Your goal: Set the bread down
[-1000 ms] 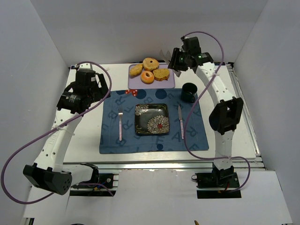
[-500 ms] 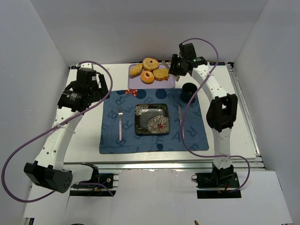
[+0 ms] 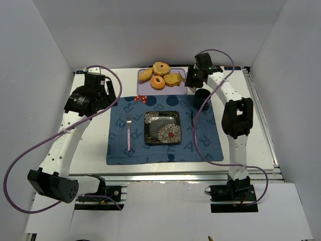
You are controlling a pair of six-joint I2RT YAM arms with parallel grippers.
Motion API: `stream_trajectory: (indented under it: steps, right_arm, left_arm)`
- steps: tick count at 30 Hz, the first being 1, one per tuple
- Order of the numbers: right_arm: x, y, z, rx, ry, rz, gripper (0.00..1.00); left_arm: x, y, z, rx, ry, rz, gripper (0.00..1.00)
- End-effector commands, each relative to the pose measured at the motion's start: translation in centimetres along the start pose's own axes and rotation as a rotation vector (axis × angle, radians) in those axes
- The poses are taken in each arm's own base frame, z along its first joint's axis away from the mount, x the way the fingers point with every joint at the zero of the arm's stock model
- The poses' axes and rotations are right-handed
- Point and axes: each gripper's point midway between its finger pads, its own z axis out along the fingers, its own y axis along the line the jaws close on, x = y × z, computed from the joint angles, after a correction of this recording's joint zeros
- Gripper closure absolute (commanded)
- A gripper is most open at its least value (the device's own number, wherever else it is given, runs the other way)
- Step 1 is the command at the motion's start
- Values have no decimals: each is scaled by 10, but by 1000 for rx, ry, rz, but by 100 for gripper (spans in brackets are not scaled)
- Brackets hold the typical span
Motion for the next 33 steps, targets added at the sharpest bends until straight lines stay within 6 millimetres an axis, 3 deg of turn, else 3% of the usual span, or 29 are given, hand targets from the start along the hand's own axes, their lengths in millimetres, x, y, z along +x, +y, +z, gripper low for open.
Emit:
stream_trajectory:
  steps: [1, 13, 18, 21, 24, 29, 32, 33]
  right_arm:
    - [-6, 7, 5, -80, -16, -16, 52]
    - [14, 12, 23, -153, 59, 11, 53]
    - [10, 9, 18, -134, 47, 26, 85]
    - [-6, 13, 3, -130, -1, 27, 95]
    - [-29, 20, -21, -141, -65, 34, 98]
    - [-68, 41, -78, -186, -182, 40, 100]
    - [-73, 51, -111, -222, -213, 41, 100]
    - [-75, 57, -133, -245, -229, 36, 100]
  left_arm:
    - [-14, 5, -11, -11, -48, -14, 2]
    - [-13, 8, -12, -24, -47, -17, 2]
    - [-14, 9, -13, -26, -50, -16, 2]
    - [-14, 9, -14, -26, -51, -15, 2]
    - [-14, 9, -14, -21, -54, -20, 2]
    - [-15, 9, -18, -14, -67, -31, 2]
    - [-17, 10, -22, -8, -81, -41, 2]
    - [-17, 11, -23, -10, -85, -43, 2]
